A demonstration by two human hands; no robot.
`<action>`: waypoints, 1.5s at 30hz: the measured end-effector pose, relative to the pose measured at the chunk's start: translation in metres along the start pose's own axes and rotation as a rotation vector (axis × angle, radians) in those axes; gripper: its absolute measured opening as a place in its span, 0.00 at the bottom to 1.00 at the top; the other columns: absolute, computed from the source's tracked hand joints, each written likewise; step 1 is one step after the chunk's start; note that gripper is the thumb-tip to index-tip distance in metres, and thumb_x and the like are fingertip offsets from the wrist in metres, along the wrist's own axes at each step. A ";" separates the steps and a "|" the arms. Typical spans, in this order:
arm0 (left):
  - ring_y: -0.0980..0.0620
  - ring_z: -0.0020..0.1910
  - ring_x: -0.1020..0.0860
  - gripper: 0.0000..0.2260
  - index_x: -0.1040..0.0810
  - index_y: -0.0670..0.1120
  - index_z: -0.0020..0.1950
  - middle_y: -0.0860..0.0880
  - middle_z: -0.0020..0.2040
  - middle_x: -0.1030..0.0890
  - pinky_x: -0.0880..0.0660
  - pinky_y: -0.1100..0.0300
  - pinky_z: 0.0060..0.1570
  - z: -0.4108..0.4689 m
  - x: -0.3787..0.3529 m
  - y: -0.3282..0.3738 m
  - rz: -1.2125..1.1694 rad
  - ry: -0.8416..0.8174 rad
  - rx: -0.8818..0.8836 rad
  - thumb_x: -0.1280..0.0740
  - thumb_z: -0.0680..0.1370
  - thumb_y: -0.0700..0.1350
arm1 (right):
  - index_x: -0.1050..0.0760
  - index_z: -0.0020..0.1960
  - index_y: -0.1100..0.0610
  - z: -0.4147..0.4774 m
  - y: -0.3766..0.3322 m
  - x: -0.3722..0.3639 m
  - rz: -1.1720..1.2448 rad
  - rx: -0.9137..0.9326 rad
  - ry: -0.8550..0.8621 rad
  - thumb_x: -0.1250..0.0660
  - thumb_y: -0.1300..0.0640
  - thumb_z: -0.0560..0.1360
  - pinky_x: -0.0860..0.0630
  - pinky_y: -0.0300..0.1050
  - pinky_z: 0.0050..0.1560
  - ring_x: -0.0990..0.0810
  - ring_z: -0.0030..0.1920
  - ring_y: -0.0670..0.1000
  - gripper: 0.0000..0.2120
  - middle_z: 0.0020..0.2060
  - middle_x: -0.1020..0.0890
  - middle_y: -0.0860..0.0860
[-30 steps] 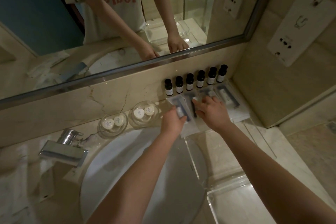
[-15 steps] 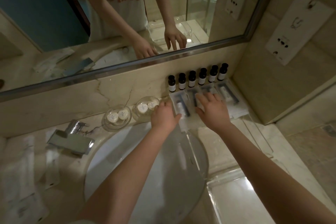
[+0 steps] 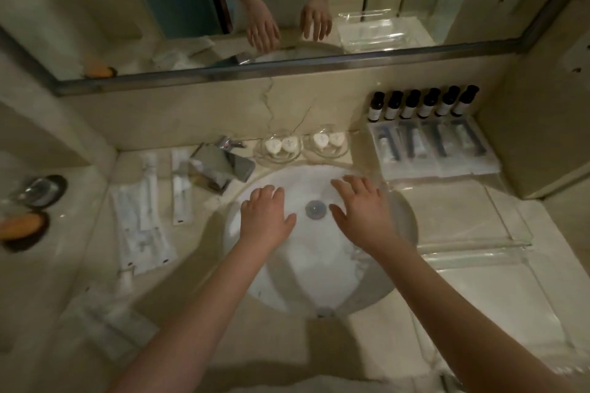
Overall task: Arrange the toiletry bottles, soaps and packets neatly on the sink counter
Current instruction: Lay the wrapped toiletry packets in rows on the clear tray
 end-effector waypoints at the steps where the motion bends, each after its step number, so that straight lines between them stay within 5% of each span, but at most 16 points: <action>1: 0.44 0.71 0.38 0.26 0.37 0.46 0.72 0.46 0.72 0.35 0.37 0.51 0.68 -0.010 -0.003 -0.015 -0.009 -0.004 0.022 0.39 0.77 0.55 | 0.30 0.67 0.55 -0.005 -0.015 -0.008 0.010 0.033 -0.013 0.34 0.51 0.74 0.30 0.57 0.59 0.28 0.64 0.61 0.22 0.65 0.26 0.57; 19: 0.42 0.60 0.27 0.20 0.28 0.41 0.62 0.41 0.61 0.26 0.28 0.51 0.57 -0.158 -0.016 -0.302 -0.179 -0.035 0.733 0.36 0.76 0.52 | 0.38 0.71 0.55 -0.037 -0.286 -0.147 -0.025 0.466 -0.514 0.41 0.50 0.77 0.31 0.52 0.57 0.30 0.61 0.59 0.24 0.64 0.29 0.56; 23: 0.46 0.46 0.21 0.18 0.21 0.43 0.51 0.44 0.48 0.19 0.25 0.58 0.45 -0.178 -0.026 -0.326 -0.257 -0.052 0.808 0.37 0.75 0.56 | 0.40 0.69 0.57 -0.051 -0.322 -0.177 -0.056 0.463 -0.598 0.40 0.45 0.76 0.30 0.52 0.54 0.29 0.60 0.59 0.27 0.62 0.30 0.56; 27: 0.52 0.32 0.24 0.13 0.27 0.45 0.33 0.50 0.30 0.24 0.35 0.63 0.28 -0.187 -0.043 -0.329 -0.550 -0.047 0.837 0.33 0.76 0.49 | 0.38 0.67 0.60 -0.061 -0.339 -0.196 -0.122 0.439 -0.616 0.38 0.47 0.75 0.29 0.52 0.51 0.28 0.57 0.59 0.26 0.59 0.30 0.57; 35: 0.48 0.45 0.20 0.14 0.22 0.41 0.56 0.44 0.51 0.18 0.27 0.61 0.36 -0.184 -0.056 -0.334 -0.813 -0.007 0.986 0.31 0.73 0.46 | 0.27 0.60 0.57 -0.051 -0.344 -0.209 0.122 0.222 -0.723 0.36 0.52 0.75 0.25 0.49 0.53 0.21 0.55 0.57 0.15 0.55 0.20 0.55; 41: 0.43 0.55 0.21 0.16 0.27 0.42 0.63 0.42 0.58 0.21 0.26 0.57 0.46 -0.186 -0.051 -0.334 -0.886 0.114 1.012 0.35 0.77 0.45 | 0.28 0.49 0.57 -0.046 -0.322 -0.185 0.231 0.269 -0.692 0.39 0.57 0.75 0.34 0.43 0.40 0.25 0.43 0.55 0.05 0.44 0.22 0.57; 45: 0.44 0.50 0.21 0.14 0.27 0.39 0.60 0.41 0.54 0.21 0.27 0.60 0.37 -0.186 -0.033 -0.322 -0.900 0.278 0.996 0.36 0.77 0.43 | 0.31 0.41 0.58 -0.045 -0.298 -0.156 0.393 0.212 -0.585 0.36 0.60 0.72 0.35 0.44 0.37 0.27 0.39 0.55 0.04 0.37 0.25 0.54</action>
Point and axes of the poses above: each hand's wrist, its own z-axis towards the middle knuckle, its own x-axis out of the back of the hand, y = z × x, the point moved 2 cm from there along z, towards the middle knuckle
